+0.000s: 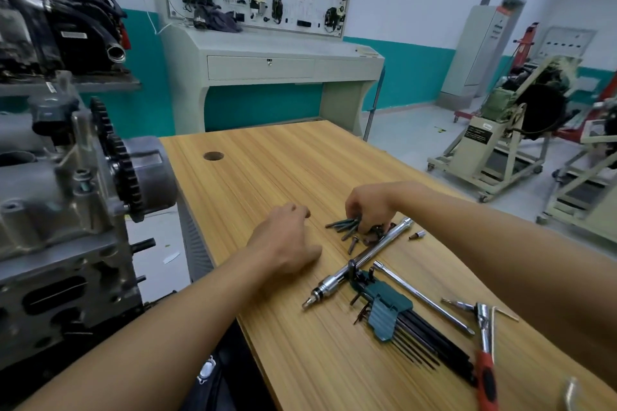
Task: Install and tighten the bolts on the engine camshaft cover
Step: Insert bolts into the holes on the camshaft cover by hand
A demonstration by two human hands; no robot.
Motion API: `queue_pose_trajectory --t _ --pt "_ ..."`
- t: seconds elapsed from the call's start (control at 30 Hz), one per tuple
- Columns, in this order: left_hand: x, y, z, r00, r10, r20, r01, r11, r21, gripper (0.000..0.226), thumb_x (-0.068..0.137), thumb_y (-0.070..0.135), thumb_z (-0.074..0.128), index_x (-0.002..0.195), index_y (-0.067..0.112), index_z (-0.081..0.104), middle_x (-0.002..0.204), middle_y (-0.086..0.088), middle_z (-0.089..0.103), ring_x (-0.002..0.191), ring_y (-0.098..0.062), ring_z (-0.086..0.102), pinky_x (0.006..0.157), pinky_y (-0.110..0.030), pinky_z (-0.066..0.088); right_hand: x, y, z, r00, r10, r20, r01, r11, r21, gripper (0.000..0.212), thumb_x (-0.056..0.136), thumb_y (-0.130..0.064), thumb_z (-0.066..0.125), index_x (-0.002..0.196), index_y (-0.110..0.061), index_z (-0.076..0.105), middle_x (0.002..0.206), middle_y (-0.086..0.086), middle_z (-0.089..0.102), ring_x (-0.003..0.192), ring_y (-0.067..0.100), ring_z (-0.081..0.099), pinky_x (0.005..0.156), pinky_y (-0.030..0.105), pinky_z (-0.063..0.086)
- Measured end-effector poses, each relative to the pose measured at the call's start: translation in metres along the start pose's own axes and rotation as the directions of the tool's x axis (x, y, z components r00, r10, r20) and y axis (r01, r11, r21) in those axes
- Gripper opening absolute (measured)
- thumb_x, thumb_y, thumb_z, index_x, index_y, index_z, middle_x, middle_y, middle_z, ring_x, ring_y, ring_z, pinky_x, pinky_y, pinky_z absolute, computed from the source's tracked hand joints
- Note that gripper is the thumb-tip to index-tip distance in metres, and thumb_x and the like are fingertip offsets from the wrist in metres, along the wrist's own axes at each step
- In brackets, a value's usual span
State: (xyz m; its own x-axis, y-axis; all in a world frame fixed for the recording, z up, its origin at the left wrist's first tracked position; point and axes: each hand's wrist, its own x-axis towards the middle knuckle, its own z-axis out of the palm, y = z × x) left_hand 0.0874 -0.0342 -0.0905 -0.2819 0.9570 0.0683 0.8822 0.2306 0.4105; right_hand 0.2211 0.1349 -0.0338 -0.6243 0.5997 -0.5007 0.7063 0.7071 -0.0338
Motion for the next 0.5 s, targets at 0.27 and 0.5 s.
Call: queue_pose_trajectory --t 0.27,0.5 --pt "0.063 0.045 0.014 0.973 0.120 0.195 -0.104 0.990 -0.091 0.046 0.075 0.037 0.075 0.115 0.023 0.057 0.109 -0.002 0.068 0.089 -0.017 0.067 0.082 -0.036 0.059 0.004 0.005 0.011 0.982 -0.082 -0.172 0.074 0.996 -0.055 0.029 0.075 -0.022 0.079 0.100 -0.016 0.064 0.090 0.000 0.067 0.083 0.022 0.064 0.064 0.026 0.046" --pt "0.090 0.051 0.024 0.947 0.169 0.274 -0.165 0.986 -0.037 0.037 0.087 0.032 0.072 0.119 0.016 0.064 0.105 -0.003 0.068 0.092 -0.019 0.063 0.082 -0.033 0.055 -0.010 0.032 0.017 0.982 -0.049 -0.182 0.043 0.998 -0.037 0.067 0.074 -0.043 0.083 0.129 -0.015 0.057 0.115 -0.003 0.068 0.097 0.018 0.061 0.081 0.031 0.048"
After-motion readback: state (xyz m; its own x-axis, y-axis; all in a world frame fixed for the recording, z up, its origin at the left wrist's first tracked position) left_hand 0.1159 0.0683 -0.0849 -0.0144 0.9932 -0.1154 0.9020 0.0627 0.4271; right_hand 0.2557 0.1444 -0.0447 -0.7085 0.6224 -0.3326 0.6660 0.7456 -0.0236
